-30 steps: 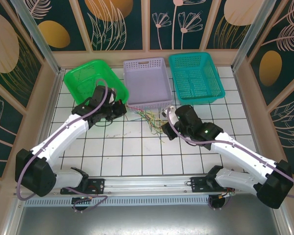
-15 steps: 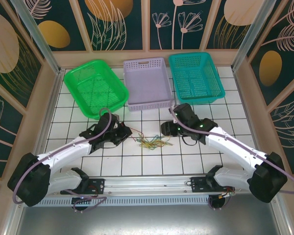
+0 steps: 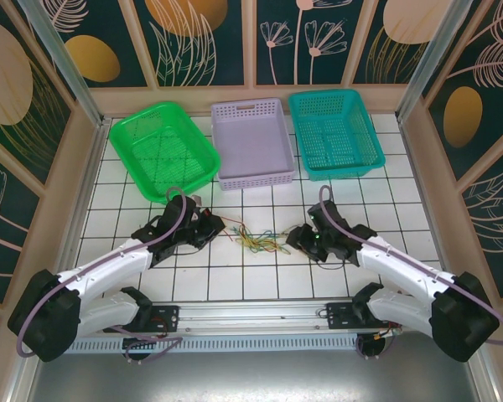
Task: Untangle the cables
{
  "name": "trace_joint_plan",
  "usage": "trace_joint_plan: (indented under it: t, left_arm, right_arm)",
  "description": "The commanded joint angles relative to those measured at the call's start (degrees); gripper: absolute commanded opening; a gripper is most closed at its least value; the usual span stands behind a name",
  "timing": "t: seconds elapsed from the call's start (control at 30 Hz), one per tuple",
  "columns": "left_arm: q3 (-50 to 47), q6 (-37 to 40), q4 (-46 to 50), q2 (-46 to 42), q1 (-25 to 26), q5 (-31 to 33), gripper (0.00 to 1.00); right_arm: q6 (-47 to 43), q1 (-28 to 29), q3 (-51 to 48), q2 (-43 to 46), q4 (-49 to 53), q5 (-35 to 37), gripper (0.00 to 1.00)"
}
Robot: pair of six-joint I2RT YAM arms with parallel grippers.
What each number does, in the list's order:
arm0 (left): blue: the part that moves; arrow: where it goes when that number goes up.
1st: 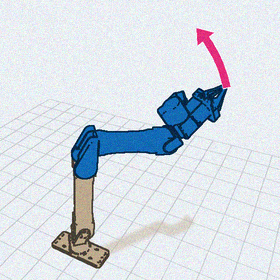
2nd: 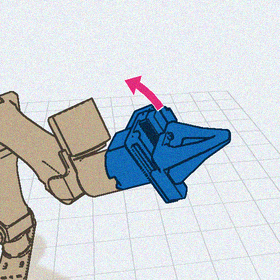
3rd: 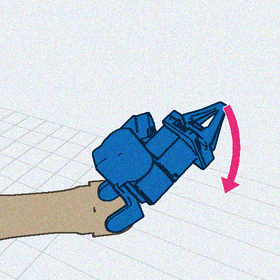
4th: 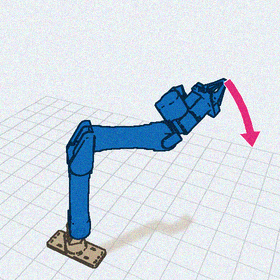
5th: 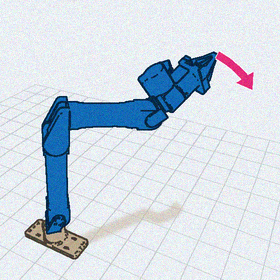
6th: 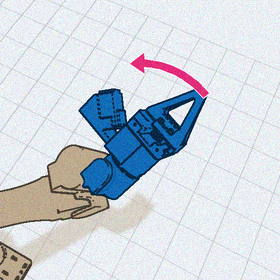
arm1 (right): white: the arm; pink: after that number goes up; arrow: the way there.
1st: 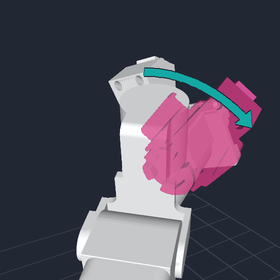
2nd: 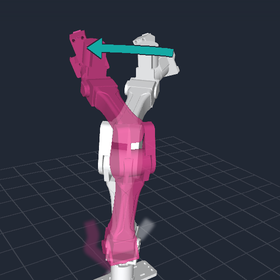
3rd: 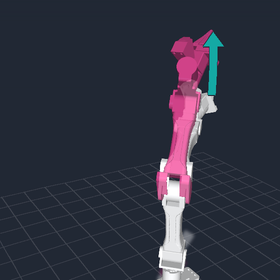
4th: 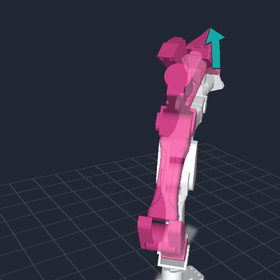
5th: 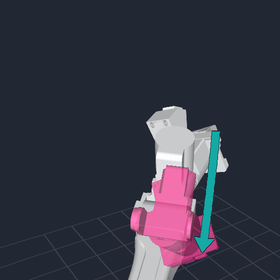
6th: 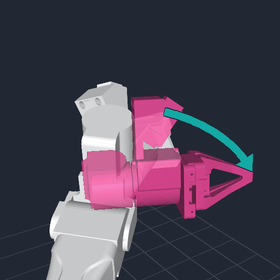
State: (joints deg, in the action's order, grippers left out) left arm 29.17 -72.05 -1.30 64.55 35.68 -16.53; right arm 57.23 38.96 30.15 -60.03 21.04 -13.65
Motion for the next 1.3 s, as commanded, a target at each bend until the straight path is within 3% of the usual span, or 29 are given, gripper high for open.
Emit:
trace_joint_plan:
  t: [0.0, 0.33, 0.4, 0.5, 0.53, 0.7, 0.87, 1.03, 1.27]
  left_arm:
    - [0.49, 1.19, -0.47, 0.79, 0.09, -1.44, 0.00]
    - [1.83, 2.52, 0.53, 1.54, 0.09, -2.27, 0.00]
    - [2.25, 3.00, 1.41, 1.45, 0.09, -2.17, 0.00]
    - [3.36, 4.14, 3.96, 0.82, 0.15, -0.92, 0.00]
    - [4.26, 4.65, 6.14, 0.39, 0.13, 0.57, 0.00]
    - [11.98, 7.84, 23.17, -3.35, -0.08, 15.49, 0.00]
    - [16.76, 10.54, 35.24, -5.93, -1.64, 26.51, 0.00]
    - [17.30, 11.87, 39.90, -8.40, -4.09, 30.51, 0.00]
    - [18.91, 14.83, 41.56, -8.86, -5.93, 31.40, 0.00]
  right_arm:
    - [-0.02, 2.08, -1.10, -0.70, -5.87, -0.69, 0.44]
    - [-3.86, 1.31, -1.50, -10.92, -15.56, 2.05, 0.34]
    - [-4.98, 0.95, -0.27, -12.64, -16.08, 3.57, 0.26]
    - [-6.62, 0.16, 1.63, -13.97, -13.42, 6.49, 0.01]
    - [-6.99, -0.30, 2.28, -13.97, -11.28, 7.98, 0.00]
    - [-7.17, -5.02, 3.03, -10.35, 2.71, 16.13, 0.00]
    - [-9.39, -15.08, 0.79, -2.28, 7.01, 16.77, 0.00]
    - [-12.03, -24.47, 1.29, 0.44, 10.11, 17.46, 0.00]
    - [-14.37, -30.57, 2.66, -0.70, 10.95, 18.71, 0.00]
